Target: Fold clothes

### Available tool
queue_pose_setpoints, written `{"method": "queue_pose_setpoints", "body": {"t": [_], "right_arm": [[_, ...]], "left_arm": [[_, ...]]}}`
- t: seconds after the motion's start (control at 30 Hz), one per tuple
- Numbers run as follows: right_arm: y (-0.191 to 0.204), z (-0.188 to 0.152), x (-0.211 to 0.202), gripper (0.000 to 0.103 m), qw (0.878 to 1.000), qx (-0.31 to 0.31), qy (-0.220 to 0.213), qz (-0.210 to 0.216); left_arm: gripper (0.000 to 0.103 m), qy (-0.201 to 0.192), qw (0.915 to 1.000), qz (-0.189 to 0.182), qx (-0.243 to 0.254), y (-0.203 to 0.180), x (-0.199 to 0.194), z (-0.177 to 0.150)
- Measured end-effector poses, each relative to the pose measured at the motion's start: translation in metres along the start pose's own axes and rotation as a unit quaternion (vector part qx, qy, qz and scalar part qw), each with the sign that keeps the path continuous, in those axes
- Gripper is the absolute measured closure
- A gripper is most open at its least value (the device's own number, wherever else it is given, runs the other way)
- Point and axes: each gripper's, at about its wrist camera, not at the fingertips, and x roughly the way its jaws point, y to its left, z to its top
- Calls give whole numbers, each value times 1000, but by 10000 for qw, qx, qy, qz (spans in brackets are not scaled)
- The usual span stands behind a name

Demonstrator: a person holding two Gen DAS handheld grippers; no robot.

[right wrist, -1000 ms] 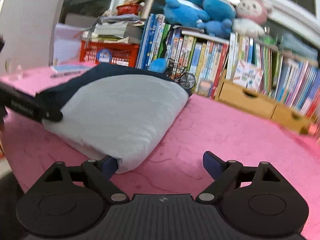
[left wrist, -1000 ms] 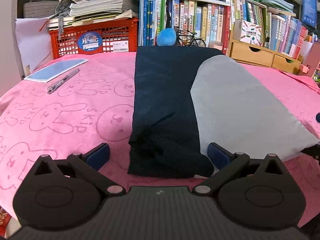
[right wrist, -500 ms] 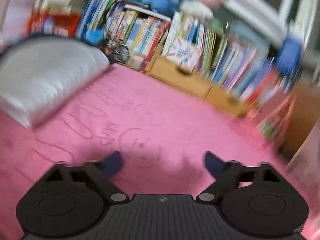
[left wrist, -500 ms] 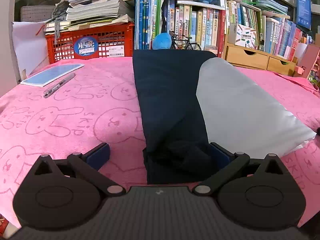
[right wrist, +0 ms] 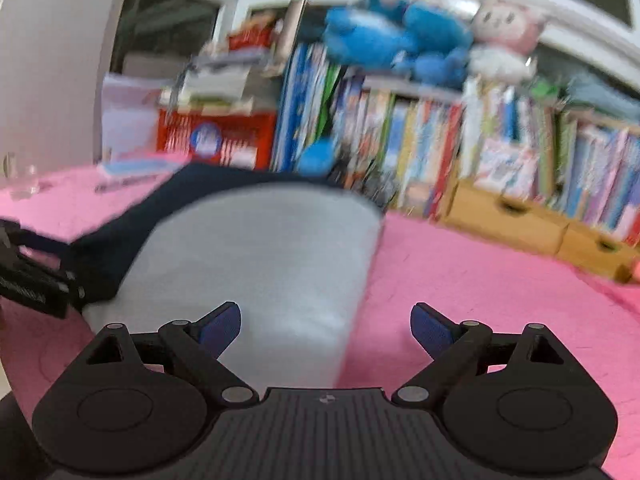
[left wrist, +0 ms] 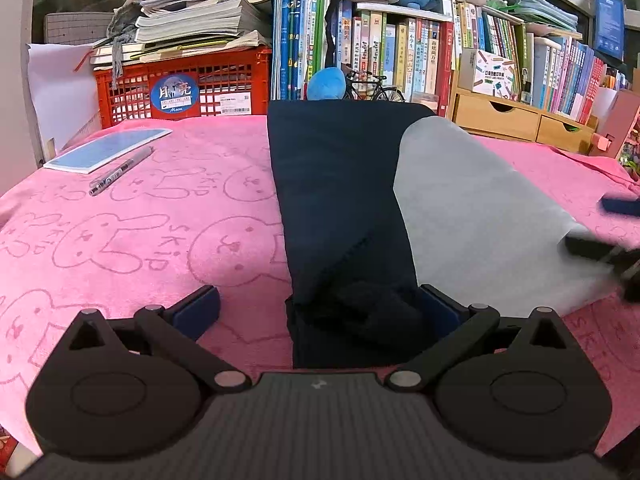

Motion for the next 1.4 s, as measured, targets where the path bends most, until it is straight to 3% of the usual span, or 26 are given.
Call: {"method": "queue_pose_setpoints", "body": {"t": [0.13, 0.27, 0.33, 0.6, 0.8, 1.0, 1.13, 1.4], "right_arm": [[-2, 2, 17, 11, 9979, 285, 521, 250], [-15, 0, 26, 3, 9923, 740, 823, 548], [-14, 0, 28, 0, 9923, 667, 861, 584], [-12, -4, 24, 0, 9924, 710, 830, 561], [-11, -9, 10, 0, 9928, 822, 775, 398], [-2, -25, -21, 0, 9930, 795, 809, 319], [15, -40, -44, 0, 9965, 471, 656, 222], [15, -54, -51, 0, 9963, 720, 376, 266]], "left_arm": [[0, -31, 10000, 1, -2, 0, 0, -1], [0, -33, 10000, 16, -12, -1, 0, -1], [0, -15, 10000, 31, -17, -2, 0, -1], [0, 473, 9988, 92, -38, -10, -7, 11], [0, 593, 9974, -125, 396, -37, -35, 8], [0, 854, 9935, -192, 729, -63, -37, 0], [0, 967, 9935, -241, 552, -62, -31, -5], [0, 857, 9948, -274, 479, -60, -30, -9]]}}
